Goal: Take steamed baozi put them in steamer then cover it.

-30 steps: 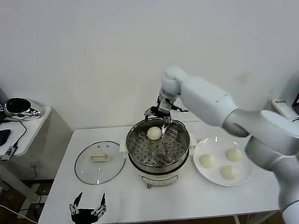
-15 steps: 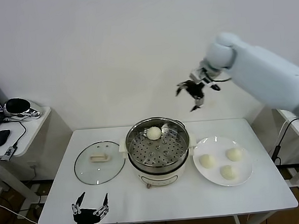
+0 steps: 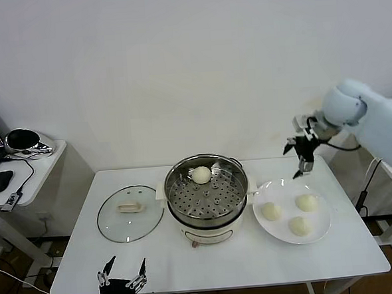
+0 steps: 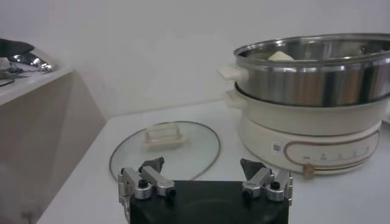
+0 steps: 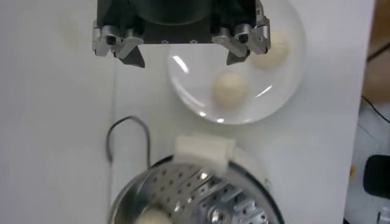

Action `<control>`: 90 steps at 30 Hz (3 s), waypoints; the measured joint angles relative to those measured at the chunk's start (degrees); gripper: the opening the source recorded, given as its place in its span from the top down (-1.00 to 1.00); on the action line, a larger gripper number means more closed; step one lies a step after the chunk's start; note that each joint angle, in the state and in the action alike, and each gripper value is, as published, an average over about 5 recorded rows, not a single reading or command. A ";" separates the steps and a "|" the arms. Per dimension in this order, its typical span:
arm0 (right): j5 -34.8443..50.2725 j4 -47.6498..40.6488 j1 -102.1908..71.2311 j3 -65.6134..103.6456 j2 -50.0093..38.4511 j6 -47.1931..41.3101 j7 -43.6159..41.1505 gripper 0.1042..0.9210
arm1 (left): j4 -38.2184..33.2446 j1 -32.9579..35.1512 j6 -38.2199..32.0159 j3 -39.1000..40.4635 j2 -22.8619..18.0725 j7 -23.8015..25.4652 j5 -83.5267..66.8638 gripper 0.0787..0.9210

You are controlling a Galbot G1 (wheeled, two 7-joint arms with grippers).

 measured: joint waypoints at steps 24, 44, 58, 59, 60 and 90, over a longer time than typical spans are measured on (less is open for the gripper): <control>-6.68 -8.09 -16.34 7.25 8.64 -0.34 7.81 -0.76 | 2.21 -0.05 -0.01 0.29 0.08 0.22 1.24 -0.77; -10.71 -14.71 -19.09 9.47 13.43 1.20 8.92 -0.76 | 4.17 0.11 -0.12 0.82 -0.24 0.22 1.87 -0.77; -11.65 -15.67 -19.84 10.06 14.61 1.91 8.70 -0.76 | 4.24 0.25 -0.15 0.70 -0.42 0.21 1.82 -0.77; -11.67 -15.74 -19.84 10.07 14.59 1.92 8.72 -0.76 | 4.28 0.24 -0.15 0.73 -0.44 0.21 1.82 -0.77; -11.68 -15.80 -19.84 10.09 14.56 1.93 8.74 -0.76 | 4.32 0.23 -0.15 0.74 -0.46 0.21 1.82 -0.77; -7.08 -10.52 -14.60 8.62 9.96 -0.41 6.83 0.07 | 3.03 -0.53 0.06 0.75 -0.86 -0.13 1.67 -0.77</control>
